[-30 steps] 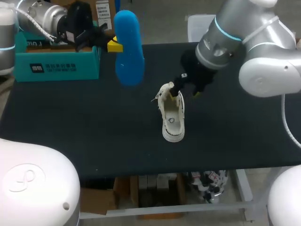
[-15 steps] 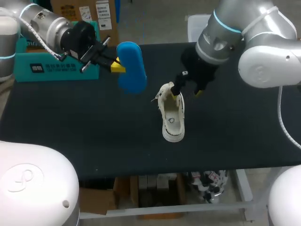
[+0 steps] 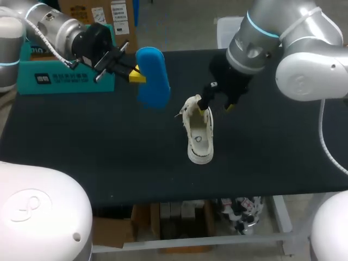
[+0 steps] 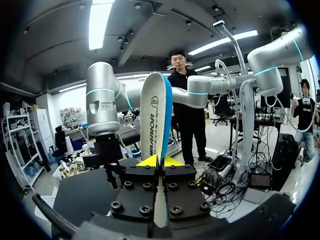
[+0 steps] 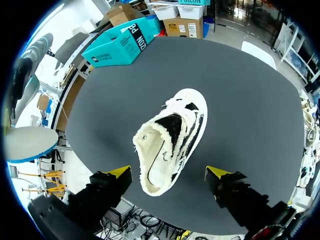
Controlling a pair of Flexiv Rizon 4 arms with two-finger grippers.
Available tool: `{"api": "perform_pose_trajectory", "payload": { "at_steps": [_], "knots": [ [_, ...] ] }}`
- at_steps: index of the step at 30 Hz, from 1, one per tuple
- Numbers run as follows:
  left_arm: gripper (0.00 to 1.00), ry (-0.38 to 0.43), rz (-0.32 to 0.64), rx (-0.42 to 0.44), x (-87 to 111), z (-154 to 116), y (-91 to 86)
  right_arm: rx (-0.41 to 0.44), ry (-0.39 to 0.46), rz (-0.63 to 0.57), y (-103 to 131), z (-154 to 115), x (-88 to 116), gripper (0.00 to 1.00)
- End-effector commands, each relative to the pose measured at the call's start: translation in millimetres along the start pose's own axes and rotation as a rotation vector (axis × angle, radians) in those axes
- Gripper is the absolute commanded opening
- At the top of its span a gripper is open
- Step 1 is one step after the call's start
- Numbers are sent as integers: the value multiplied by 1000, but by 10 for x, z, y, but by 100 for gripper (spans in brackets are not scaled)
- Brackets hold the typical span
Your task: Open the shoe tongue, take the insole out of the shoe, put the insole back into the shoe, and pack the shoe into the shoebox
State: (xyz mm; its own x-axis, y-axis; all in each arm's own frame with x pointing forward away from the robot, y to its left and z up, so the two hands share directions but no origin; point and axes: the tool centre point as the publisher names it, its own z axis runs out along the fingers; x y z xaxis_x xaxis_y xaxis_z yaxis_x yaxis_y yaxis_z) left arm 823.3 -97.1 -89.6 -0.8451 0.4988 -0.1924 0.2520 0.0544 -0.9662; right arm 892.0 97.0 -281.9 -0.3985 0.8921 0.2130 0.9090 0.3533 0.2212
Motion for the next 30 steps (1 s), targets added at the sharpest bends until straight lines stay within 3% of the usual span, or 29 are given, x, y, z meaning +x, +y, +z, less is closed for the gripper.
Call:
{"api": "perform_pose_trajectory", "payload": {
  "at_steps": [1, 8, 9, 15, 16, 19, 25, 30],
  "knots": [
    [0, 15, 60, -25, 17, 50, 36, 38, -4, 78, 53, 3, -60, 100],
    [0, 66, 182, -31, 85, 225, 123, 63, 24, 249, 2, -87, -163, 100],
    [0, 71, 194, -42, 95, 254, 151, 39, 80, 295, -14, -107, -182, 100],
    [0, 121, 277, -15, 152, 392, 270, 47, 177, 406, -105, -174, -184, 100],
    [0, 130, 292, -11, 163, 422, 294, 62, 147, 434, -123, -187, -180, 100],
    [0, 153, 332, 10, 164, 476, 381, 87, 194, 489, -176, -205, -155, 100],
    [0, 191, 400, -3, 146, 594, 502, 148, 318, 565, -287, -197, -130, 100],
    [0, 220, 440, -23, 133, 689, 611, 202, 477, 617, -357, -139, -85, 100]
  ]
}}
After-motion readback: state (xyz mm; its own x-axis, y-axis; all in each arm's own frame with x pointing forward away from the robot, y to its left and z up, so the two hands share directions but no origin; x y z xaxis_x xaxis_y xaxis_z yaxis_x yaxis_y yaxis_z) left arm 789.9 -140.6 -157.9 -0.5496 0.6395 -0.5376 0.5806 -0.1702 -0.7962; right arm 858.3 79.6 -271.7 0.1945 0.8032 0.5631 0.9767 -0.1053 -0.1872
